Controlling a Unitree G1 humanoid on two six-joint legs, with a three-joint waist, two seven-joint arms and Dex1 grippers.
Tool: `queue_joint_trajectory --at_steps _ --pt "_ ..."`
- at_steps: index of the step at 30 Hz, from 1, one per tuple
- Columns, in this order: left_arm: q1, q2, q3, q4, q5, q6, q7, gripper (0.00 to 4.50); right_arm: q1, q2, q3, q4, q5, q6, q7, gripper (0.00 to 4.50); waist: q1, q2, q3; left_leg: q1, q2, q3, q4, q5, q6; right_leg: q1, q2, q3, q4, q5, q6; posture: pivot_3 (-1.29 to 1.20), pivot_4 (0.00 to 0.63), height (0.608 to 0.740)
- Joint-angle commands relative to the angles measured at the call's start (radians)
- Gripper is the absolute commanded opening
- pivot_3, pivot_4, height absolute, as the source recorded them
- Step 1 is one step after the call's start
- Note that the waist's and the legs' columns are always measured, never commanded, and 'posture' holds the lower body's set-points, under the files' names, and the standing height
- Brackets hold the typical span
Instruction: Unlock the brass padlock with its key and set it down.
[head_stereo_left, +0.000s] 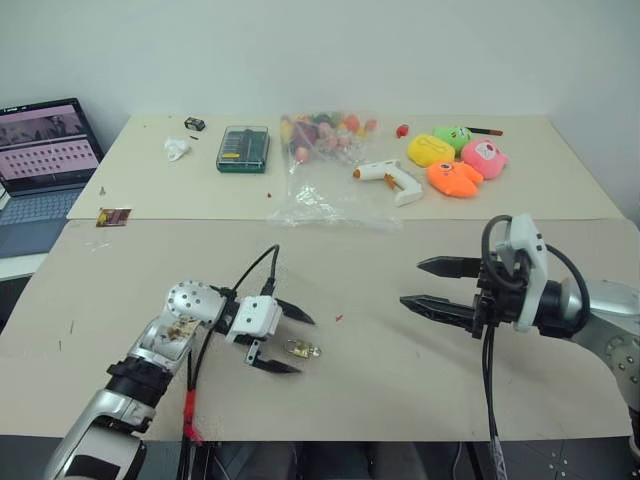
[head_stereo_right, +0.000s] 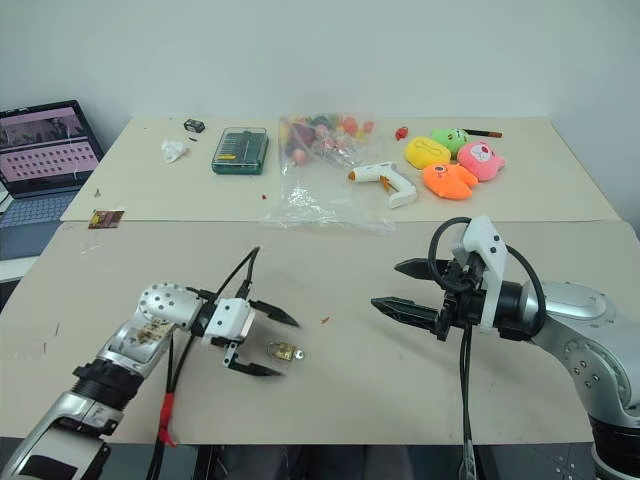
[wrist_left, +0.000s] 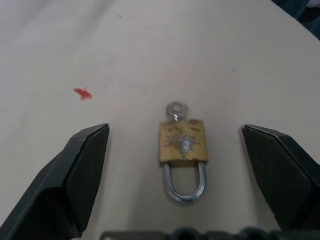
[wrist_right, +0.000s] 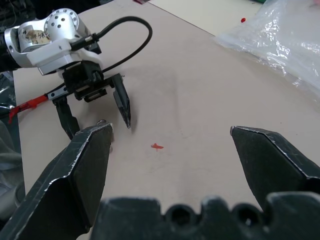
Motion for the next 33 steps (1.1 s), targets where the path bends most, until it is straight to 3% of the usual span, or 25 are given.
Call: queue_joint_trajectory --at_steps 1,12,16,24,29,33 --pt "0.026 0.018 0.003 -0.035 0.008 -0.012 0.013 4.5 -0.012 -0.016 -0.02 -0.006 -0.004 -0.033 0.007 4.45 0.0 0.0 0.0 0.0 0.0 0.0 0.0 0.0 0.0 0.0 0.0 0.0 0.0 0.0 0.0 0.0 0.15 0.74" --pt "0.008 -0.003 -0.024 0.014 0.044 -0.008 0.039 4.5 -0.039 -0.021 -0.001 0.015 -0.029 -0.054 0.019 4.45 0.003 0.0 0.0 0.002 0.0 0.0 0.0 0.0 0.0 0.002 0.0 0.0 0.0 0.0 0.0 0.0 0.15 0.74" --pt "-0.014 0.018 -0.026 0.075 0.053 -0.023 0.006 3.47 -0.027 -0.026 -0.01 0.013 -0.036 -0.06 0.022 4.5 0.003 0.0 -0.001 0.003 0.0 0.001 0.0 0.0 0.001 0.003 0.0 0.0 0.0 0.0 0.0 0.0 0.15 0.74" --pt "-0.038 0.014 -0.032 0.119 0.061 -0.06 -0.006 0.83 -0.028 -0.023 -0.002 0.016 -0.047 -0.063 0.025 4.5 0.003 0.0 -0.001 0.008 0.004 0.001 0.0 -0.003 0.005 0.009 0.003 0.0 0.0 0.0 0.001 0.0 0.15 0.74" --pt "-0.047 -0.006 -0.022 0.124 0.124 -0.141 0.095 0.82 -0.023 -0.037 0.014 0.025 -0.054 -0.038 0.029 4.5 0.004 0.0 -0.001 0.016 0.009 0.001 -0.001 -0.004 0.004 0.018 0.007 0.0 -0.002 -0.001 0.002 0.0 0.15 0.74" --pt "-0.133 -0.096 0.064 0.171 0.254 -0.374 0.43 0.82 -0.028 -0.038 0.038 0.081 -0.045 0.038 -0.017 4.5 0.015 -0.001 0.0 0.02 0.01 0.002 -0.001 -0.003 0.004 0.022 0.007 0.001 -0.002 -0.005 0.009 0.0 0.15 0.74"
